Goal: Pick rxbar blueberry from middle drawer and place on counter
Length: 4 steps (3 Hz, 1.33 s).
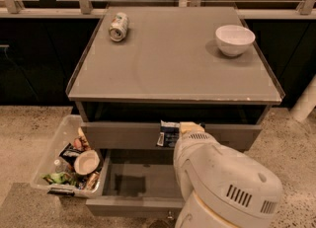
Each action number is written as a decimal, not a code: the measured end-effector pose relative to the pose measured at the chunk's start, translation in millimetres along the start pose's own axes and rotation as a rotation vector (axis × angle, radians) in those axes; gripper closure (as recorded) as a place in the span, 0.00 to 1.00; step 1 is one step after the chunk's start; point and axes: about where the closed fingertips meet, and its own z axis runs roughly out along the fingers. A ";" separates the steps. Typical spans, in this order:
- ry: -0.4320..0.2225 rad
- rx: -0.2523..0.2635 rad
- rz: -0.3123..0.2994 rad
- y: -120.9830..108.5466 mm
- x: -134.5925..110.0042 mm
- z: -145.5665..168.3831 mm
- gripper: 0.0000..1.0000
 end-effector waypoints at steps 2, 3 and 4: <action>0.083 0.025 0.121 -67.7 20.3 66.0 1.00; 0.122 0.107 0.215 -133.0 22.0 104.6 1.00; 0.125 0.176 0.184 -160.7 20.0 103.9 1.00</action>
Offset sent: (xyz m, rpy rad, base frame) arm 0.2283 -0.0499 0.0591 -0.0616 -0.2262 -0.2309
